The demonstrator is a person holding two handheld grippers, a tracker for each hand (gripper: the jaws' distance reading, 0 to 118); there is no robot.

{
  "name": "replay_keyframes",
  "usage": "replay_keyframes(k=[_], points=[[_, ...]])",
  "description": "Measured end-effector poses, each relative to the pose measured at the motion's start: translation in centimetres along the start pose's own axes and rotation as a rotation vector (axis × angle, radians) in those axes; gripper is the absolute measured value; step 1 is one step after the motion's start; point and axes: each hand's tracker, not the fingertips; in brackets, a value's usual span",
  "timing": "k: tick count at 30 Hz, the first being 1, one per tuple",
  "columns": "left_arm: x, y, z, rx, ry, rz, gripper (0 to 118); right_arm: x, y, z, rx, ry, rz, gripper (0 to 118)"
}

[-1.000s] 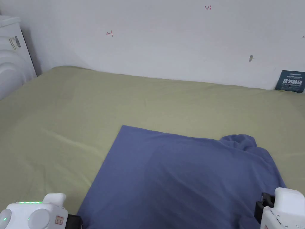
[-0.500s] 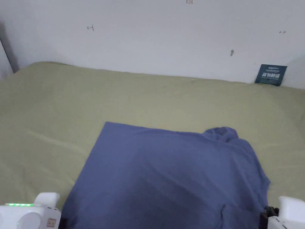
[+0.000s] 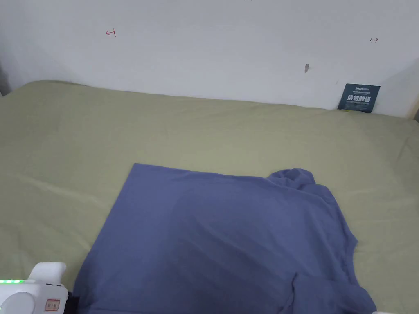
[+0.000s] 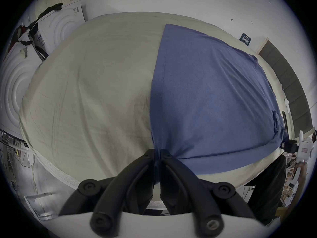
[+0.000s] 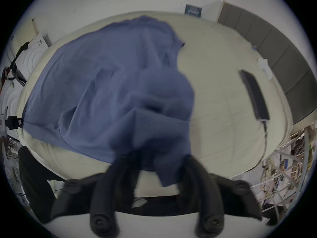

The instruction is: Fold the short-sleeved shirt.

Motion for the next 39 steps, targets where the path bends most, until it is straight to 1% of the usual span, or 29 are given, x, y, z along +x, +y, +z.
replay_keyframes(k=[1, 2, 3, 6, 11, 14, 17, 19, 24, 27, 31, 34, 39], points=[[0.0, 0.0, 0.0, 0.001, -0.001, 0.003, 6, 0.1, -0.2, -0.3, 0.022, 0.027, -0.023, 25], [0.0, -0.1, 0.0, 0.002, -0.002, 0.007, 6, -0.2, -0.2, 0.1, 0.042, 0.0, -0.017, 22], [0.0, -0.1, 0.1, 0.004, -0.004, 0.008, 6, -0.1, 0.1, 0.3, 0.045, 0.018, -0.02, 17], [0.0, 0.0, 0.6, 0.016, -0.008, 0.007, 6, 0.2, 0.3, 1.2, 0.046, 0.024, -0.03, 12], [-0.1, 1.7, 3.7, 0.144, -0.073, 0.053, 6, 0.1, 1.5, 4.8, 0.131, 0.038, -0.057, 12], [0.0, 4.4, 4.9, 0.196, -0.097, 0.041, 6, 0.2, 4.1, 6.3, 0.173, 0.053, -0.061, 12], [0.4, 7.8, 4.9, 0.231, -0.088, 0.018, 6, 0.1, 7.7, 6.6, 0.195, 0.058, -0.061, 12], [0.5, 10.5, 4.4, 0.248, -0.093, 0.02, 6, 0.1, 10.6, 6.1, 0.202, 0.056, -0.06, 12], [1.0, 15.9, 1.4, 0.243, -0.088, 0.029, 6, 0.7, 16.9, 3.1, 0.206, 0.077, -0.098, 12], [1.0, 18.7, -0.6, 0.227, -0.101, 0.057, 6, 0.0, 19.6, 1.0, 0.191, 0.084, -0.103, 12], [0.8, 21.5, -4.2, 0.189, -0.101, 0.074, 6, -0.7, 22.1, -1.8, 0.162, 0.064, -0.088, 12], [1.5, 22.7, -5.8, 0.165, -0.085, 0.075, 6, -1.2, 23.2, -4.0, 0.128, 0.052, -0.058, 12], [2.9, 22.8, -7.8, 0.117, -0.038, 0.009, 6, -1.2, 23.9, -7.3, 0.086, 0.019, -0.033, 14]])
